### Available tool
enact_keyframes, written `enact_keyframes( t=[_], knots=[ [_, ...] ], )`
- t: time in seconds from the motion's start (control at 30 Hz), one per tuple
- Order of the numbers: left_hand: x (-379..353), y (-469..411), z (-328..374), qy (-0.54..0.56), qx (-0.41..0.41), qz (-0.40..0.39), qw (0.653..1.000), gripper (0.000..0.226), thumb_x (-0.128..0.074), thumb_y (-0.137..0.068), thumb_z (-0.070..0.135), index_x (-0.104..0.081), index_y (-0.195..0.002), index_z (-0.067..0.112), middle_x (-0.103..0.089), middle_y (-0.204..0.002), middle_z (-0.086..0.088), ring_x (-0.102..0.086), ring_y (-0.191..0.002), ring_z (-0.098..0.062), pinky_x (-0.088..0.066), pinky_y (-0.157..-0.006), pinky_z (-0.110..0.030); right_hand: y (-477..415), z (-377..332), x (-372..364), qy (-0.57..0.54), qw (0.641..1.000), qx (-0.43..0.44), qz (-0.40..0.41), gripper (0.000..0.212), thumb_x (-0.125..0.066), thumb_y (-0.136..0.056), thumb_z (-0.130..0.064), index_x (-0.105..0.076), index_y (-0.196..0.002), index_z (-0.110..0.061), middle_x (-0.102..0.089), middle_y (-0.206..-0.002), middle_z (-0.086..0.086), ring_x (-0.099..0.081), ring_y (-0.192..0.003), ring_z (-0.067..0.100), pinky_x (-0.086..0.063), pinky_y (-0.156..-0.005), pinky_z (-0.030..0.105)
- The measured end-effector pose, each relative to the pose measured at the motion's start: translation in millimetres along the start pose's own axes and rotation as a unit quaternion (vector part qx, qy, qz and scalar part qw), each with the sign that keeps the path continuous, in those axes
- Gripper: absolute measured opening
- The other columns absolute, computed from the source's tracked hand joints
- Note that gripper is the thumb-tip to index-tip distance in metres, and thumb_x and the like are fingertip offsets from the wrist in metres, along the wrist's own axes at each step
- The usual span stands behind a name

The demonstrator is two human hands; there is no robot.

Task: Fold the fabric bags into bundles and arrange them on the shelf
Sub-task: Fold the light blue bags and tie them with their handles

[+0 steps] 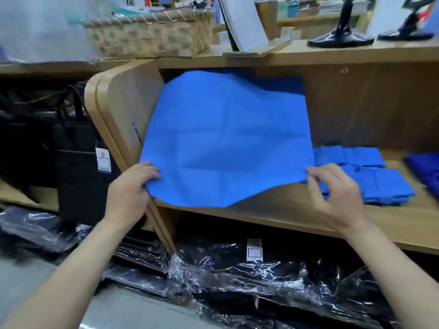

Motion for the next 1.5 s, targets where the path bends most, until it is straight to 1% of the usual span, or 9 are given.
enact_keyframes(
  t=[0.23,0.4,0.57,0.8,1.0,1.1,1.17,1.3,1.5],
  knots=[
    [-107.4,20.8,-42.6,-0.164,0.111,-0.309,0.93,0.059,-0.053,-0.079,-0.003,-0.059,-0.125,0.033,-0.061,-0.129,0.001,-0.056,-0.117,-0.025,-0.049,-0.082,-0.035,52.9,77.1,-102.9,0.115,0.924,-0.107,-0.349,0.042,-0.047,-0.084,-0.036,-0.063,-0.12,-0.021,-0.06,-0.111,0.0,-0.065,-0.095,0.031,-0.054,-0.076,0.045],
    [-139.3,35.0,-36.2,-0.11,0.003,-0.416,0.903,0.084,-0.059,-0.08,0.0,-0.031,-0.149,0.039,-0.022,-0.159,0.003,-0.024,-0.146,-0.017,-0.031,-0.114,-0.037,58.9,80.5,-132.7,0.101,0.883,-0.066,-0.454,0.055,-0.045,-0.094,-0.054,-0.034,-0.147,-0.042,-0.024,-0.157,-0.018,-0.022,-0.145,0.005,-0.031,-0.115,0.035],
    [-131.2,39.8,-52.9,-0.003,0.009,-0.399,0.917,0.076,-0.047,-0.083,-0.012,-0.044,-0.142,0.036,-0.028,-0.151,0.018,-0.025,-0.145,-0.01,-0.022,-0.118,-0.027,71.2,87.9,-131.9,0.08,0.868,-0.043,-0.488,0.062,-0.017,-0.087,-0.074,-0.022,-0.145,-0.052,-0.007,-0.155,-0.027,0.004,-0.142,-0.013,0.002,-0.114,0.013],
    [-124.0,34.3,-55.7,0.004,0.016,-0.342,0.939,0.054,-0.056,-0.086,-0.007,-0.062,-0.13,0.023,-0.048,-0.142,0.013,-0.04,-0.136,-0.008,-0.03,-0.11,-0.026,60.2,91.3,-109.3,-0.035,0.885,-0.177,-0.429,0.05,-0.079,-0.076,-0.025,-0.059,-0.104,-0.062,-0.05,-0.128,-0.034,-0.036,-0.127,-0.019,-0.033,-0.115,0.033],
    [-110.0,24.7,-61.1,-0.038,0.033,-0.32,0.946,0.036,-0.061,-0.088,0.005,-0.069,-0.116,0.027,-0.062,-0.129,0.014,-0.064,-0.112,-0.016,-0.054,-0.081,-0.036,98.8,61.7,-98.6,0.019,0.746,-0.154,-0.648,0.1,-0.077,-0.05,-0.076,-0.031,-0.137,-0.059,0.0,-0.144,-0.052,0.001,-0.134,-0.026,-0.005,-0.113,0.011],
    [-107.1,18.9,-68.3,-0.025,0.092,-0.328,0.94,0.03,-0.065,-0.089,0.018,-0.069,-0.115,0.033,-0.07,-0.116,0.012,-0.07,-0.083,-0.019,-0.052,-0.07,-0.033,88.2,68.9,-100.9,-0.009,0.839,-0.179,-0.514,0.052,-0.08,-0.073,-0.045,-0.054,-0.115,-0.064,-0.026,-0.136,-0.052,-0.02,-0.134,-0.021,-0.016,-0.114,0.01],
    [-108.3,19.2,-69.5,-0.008,0.114,-0.348,0.931,0.026,-0.068,-0.087,0.024,-0.07,-0.109,0.037,-0.065,-0.121,0.022,-0.068,-0.079,-0.012,-0.05,-0.069,-0.031,83.5,74.3,-97.2,-0.111,0.86,-0.275,-0.416,0.026,-0.071,-0.073,-0.061,-0.071,-0.098,-0.054,-0.052,-0.128,-0.038,-0.036,-0.132,-0.012,-0.024,-0.112,0.011],
    [-110.5,17.8,-71.6,-0.022,0.131,-0.359,0.924,0.016,-0.061,-0.088,0.049,-0.068,-0.098,0.039,-0.07,-0.073,0.01,-0.067,-0.068,-0.016,-0.048,-0.058,-0.033,93.3,85.9,-89.0,-0.186,0.842,-0.413,-0.295,0.073,-0.068,-0.051,-0.085,-0.079,-0.093,-0.026,-0.069,-0.111,-0.019,-0.056,-0.118,-0.004,-0.04,-0.102,0.015],
    [-115.3,13.0,-48.8,-0.078,0.057,-0.291,0.952,0.037,-0.055,-0.093,0.041,-0.048,-0.071,0.013,-0.047,-0.062,0.001,-0.049,-0.069,-0.027,-0.038,-0.048,-0.035,88.2,86.8,-79.3,-0.042,0.901,-0.416,-0.117,0.015,-0.064,-0.091,-0.03,-0.073,-0.09,-0.017,-0.072,-0.083,-0.005,-0.063,-0.08,0.013,-0.046,-0.073,0.025]
  ],
)
Point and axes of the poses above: each hand's wrist, its own y-axis away from the middle knuckle, its own x-axis out of the back of the hand, z = x × y, the point moved 9 cm from there along -y, towards the middle knuckle
